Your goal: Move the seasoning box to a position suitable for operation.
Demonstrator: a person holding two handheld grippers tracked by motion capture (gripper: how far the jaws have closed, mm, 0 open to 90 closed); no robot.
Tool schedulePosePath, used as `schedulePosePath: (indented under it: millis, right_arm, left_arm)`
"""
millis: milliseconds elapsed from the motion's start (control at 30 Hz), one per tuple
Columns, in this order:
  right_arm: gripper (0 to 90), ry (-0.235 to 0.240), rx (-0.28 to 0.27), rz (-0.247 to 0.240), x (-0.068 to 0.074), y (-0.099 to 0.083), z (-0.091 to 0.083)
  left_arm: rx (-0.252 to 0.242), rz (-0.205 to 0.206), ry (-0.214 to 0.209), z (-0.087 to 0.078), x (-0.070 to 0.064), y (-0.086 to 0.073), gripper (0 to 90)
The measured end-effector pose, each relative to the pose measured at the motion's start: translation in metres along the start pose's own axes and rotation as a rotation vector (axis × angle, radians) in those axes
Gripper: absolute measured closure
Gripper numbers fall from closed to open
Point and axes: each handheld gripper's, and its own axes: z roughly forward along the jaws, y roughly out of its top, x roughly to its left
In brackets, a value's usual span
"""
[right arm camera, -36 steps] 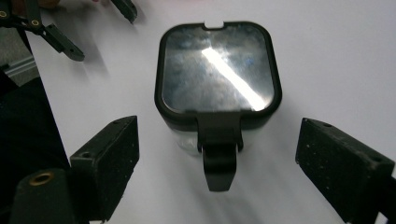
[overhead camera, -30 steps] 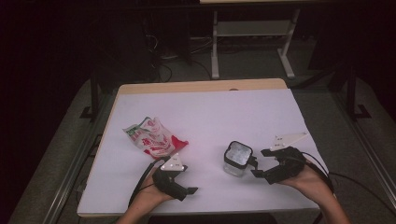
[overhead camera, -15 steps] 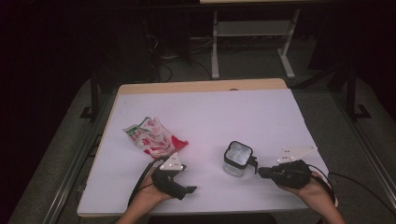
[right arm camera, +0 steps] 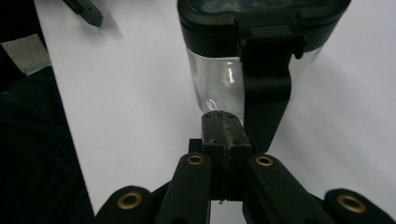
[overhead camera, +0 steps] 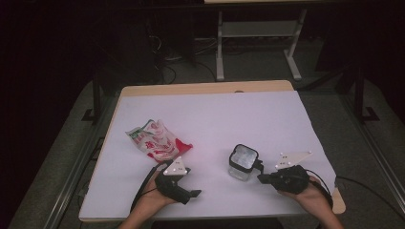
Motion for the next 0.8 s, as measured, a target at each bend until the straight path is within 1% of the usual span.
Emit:
schedulePosePath:
  millis: [33,133,200,267,300,467,600,767,800]
  right_arm:
    - [89.9,0.003,0.004,0.009,0.0,0.0,0.001]
    - [89.9,-0.003,0.013,0.0,0.0,0.0,0.003]
    - [89.9,0.0,0.018,0.006,-0.001,-0.001,0.004]
    - [89.9,-0.004,0.017,0.0,-0.003,-0.001,0.004]
    - [89.9,-0.006,0.019,0.007,-0.003,-0.001,0.003]
    - [89.9,-0.032,0.007,0.02,-0.013,-0.002,0.0]
    - [89.9,-0.052,-0.007,0.021,-0.022,0.003,-0.003]
    - [90.0,-0.06,0.002,0.023,-0.033,0.011,-0.002]
    - [90.0,-0.068,0.008,0.014,-0.035,0.012,-0.002]
  left_arm:
    - [-0.001,0.0,-0.001,0.0,0.0,0.0,13.0]
    - [-0.001,-0.001,-0.007,-0.001,0.0,0.0,13.0]
    - [-0.007,-0.005,-0.011,0.0,-0.001,0.001,13.0]
    - [-0.006,-0.004,-0.012,0.0,-0.001,0.001,13.0]
    - [-0.005,-0.005,-0.013,0.0,0.0,0.001,13.0]
    - [-0.012,-0.008,-0.014,0.0,-0.001,0.001,13.0]
    - [-0.013,-0.009,-0.02,0.0,-0.001,0.002,13.0]
    - [-0.023,-0.013,-0.033,0.001,-0.003,0.002,13.0]
    - [-0.022,-0.011,-0.032,0.001,-0.003,0.003,13.0]
